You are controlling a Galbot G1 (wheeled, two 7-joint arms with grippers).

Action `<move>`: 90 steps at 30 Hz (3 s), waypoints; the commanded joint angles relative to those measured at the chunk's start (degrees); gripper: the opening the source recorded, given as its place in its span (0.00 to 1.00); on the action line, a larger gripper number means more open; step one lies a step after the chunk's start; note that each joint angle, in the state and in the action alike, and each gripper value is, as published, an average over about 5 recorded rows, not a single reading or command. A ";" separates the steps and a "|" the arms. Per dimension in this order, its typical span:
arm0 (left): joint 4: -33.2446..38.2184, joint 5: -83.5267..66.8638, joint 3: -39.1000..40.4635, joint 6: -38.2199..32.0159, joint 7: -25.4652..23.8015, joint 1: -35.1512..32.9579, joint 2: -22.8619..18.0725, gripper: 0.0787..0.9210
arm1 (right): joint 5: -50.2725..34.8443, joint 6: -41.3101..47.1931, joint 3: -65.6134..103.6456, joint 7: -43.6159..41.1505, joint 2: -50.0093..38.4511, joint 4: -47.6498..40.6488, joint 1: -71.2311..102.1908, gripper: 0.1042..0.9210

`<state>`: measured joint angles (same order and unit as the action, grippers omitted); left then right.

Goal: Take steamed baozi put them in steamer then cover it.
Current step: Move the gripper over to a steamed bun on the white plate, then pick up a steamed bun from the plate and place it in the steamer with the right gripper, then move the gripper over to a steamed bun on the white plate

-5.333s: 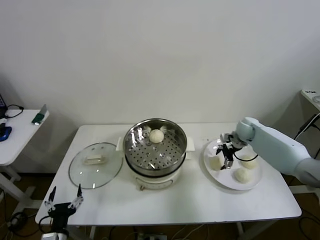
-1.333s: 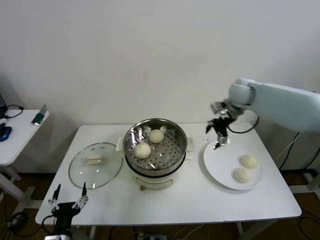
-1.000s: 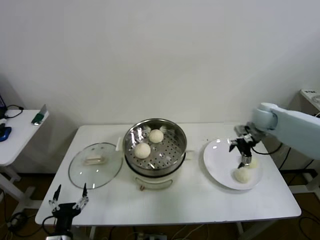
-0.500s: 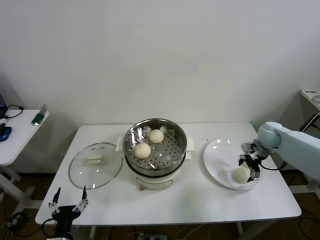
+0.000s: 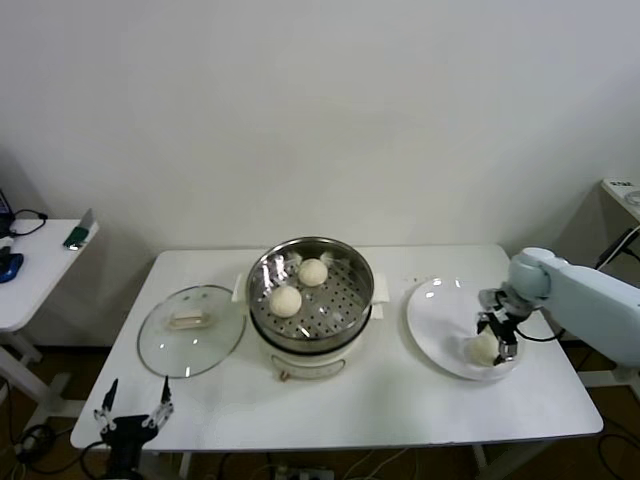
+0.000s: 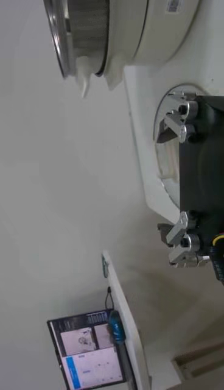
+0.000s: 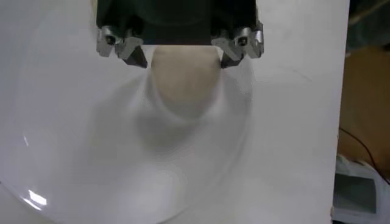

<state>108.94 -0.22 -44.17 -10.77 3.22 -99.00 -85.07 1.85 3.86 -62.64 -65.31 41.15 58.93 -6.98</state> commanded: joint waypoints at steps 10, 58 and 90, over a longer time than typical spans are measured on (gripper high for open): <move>-0.02 -0.05 -0.19 -0.29 0.08 -0.40 0.04 0.88 | 0.49 -3.97 -1.45 -1.39 1.17 -0.18 -3.52 0.73; -0.86 -1.48 0.50 -0.96 -0.48 -1.62 1.55 0.88 | 8.95 -40.14 -12.46 -6.11 40.61 11.83 -21.36 0.73; -1.43 -1.31 0.96 -1.07 -0.82 -0.96 2.44 0.88 | -5.47 -25.88 -14.16 -0.62 21.70 8.50 -33.29 0.88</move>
<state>107.60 -1.62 -43.32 -11.73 2.38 -99.83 -82.76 6.39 -32.04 -73.91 -70.45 74.18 68.75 -34.36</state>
